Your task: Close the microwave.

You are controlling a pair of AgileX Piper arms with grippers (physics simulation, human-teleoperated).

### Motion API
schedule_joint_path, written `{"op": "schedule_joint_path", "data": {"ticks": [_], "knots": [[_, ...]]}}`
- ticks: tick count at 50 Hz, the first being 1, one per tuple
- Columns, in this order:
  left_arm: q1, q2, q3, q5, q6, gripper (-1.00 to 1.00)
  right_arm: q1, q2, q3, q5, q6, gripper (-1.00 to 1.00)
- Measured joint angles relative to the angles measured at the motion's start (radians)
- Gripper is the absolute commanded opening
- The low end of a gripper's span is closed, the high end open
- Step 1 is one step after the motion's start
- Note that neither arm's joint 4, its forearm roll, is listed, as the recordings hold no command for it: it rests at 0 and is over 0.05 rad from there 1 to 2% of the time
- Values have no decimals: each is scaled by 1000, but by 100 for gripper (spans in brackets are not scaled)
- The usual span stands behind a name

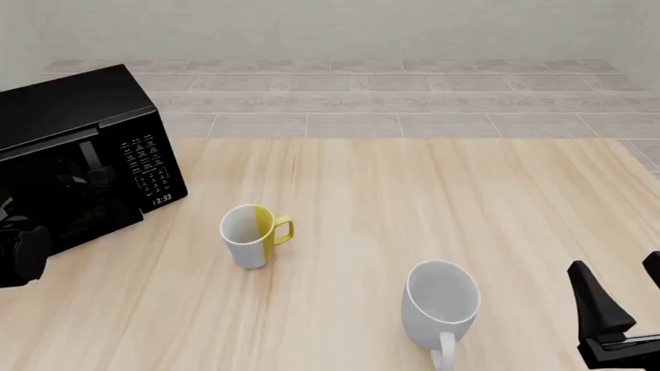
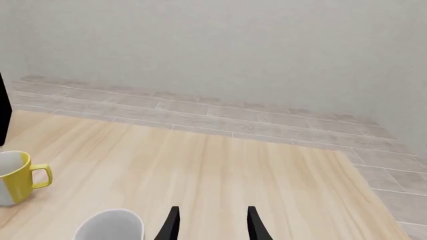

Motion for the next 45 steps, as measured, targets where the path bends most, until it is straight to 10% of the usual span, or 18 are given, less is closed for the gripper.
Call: {"op": "schedule_joint_path", "data": {"ticks": [45], "knots": [[14,35,-41,-2,-34,100,6,-3,-9,9,-6,100]]}}
